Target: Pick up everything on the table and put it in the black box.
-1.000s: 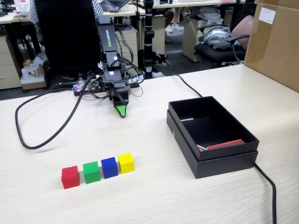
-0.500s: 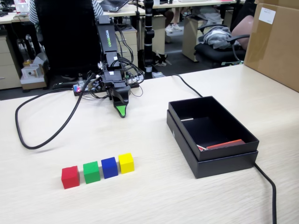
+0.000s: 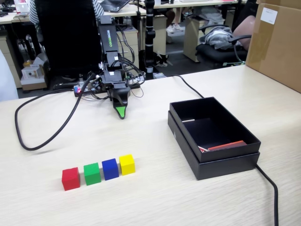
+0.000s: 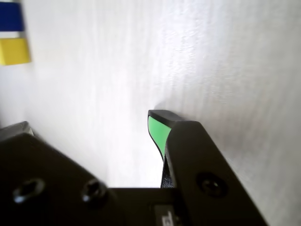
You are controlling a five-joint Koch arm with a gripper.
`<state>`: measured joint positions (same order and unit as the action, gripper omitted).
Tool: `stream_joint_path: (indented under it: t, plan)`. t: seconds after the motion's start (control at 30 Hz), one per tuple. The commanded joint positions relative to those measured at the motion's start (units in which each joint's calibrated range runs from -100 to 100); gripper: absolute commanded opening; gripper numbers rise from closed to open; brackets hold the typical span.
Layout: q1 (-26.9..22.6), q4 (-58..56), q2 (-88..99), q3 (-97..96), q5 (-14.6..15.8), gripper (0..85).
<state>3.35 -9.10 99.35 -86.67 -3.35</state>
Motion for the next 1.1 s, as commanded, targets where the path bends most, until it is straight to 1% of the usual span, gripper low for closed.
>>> stream_joint_path:
  t: [0.0, 0.07, 0.17, 0.27, 0.3, 0.37, 0.53, 0.63, 0.73, 0.77, 0.9, 1.07]
  plan:
    - [0.39, -16.00, -3.71, 12.15, -0.24, 47.5]
    - [0.63, -25.42, -9.11, 20.76, -0.34, 47.5]
    - [1.07, -34.92, -18.86, 33.64, -0.49, 47.5]
    - [2.59, -42.95, -29.99, 47.87, -1.47, 47.3]
    - [3.13, -46.24, -35.04, 53.22, -2.34, 47.3]
    - [4.00, -49.00, -41.58, 59.84, -3.27, 47.3]
    - [7.33, -49.52, -59.82, 76.52, -6.06, 47.3]
    - [9.18, -49.52, -73.59, 89.12, -7.13, 47.3]
    - [10.11, -50.04, -83.00, 98.46, -7.86, 47.3]
    - [10.55, -52.72, -90.00, 106.98, -8.16, 47.5]
    - [11.14, -55.65, -104.57, 123.84, -8.84, 47.3]
    - [11.87, -55.83, -119.15, 136.81, -10.11, 47.2]
